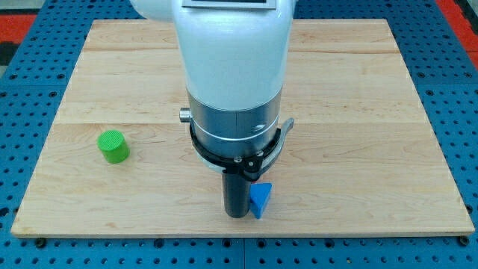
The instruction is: Move the green circle to the horizontal left of the yellow hexagon
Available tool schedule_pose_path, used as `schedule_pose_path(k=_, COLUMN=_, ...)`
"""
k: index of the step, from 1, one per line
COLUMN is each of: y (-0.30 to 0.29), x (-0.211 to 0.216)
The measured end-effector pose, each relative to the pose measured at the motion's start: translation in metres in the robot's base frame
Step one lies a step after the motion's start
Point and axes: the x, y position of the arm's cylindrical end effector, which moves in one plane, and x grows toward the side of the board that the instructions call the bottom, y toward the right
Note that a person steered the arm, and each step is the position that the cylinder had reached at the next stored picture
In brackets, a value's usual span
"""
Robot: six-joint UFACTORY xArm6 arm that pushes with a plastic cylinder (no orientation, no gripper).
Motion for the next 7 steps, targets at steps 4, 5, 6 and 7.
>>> schedule_pose_path(k=4, y=-0.132, x=-0.061)
schedule_pose_path(k=5, y=-0.159, x=-0.053)
schedule_pose_path(k=6, y=-0.178, x=-0.084)
schedule_pose_path(k=7, y=-0.178, x=-0.117)
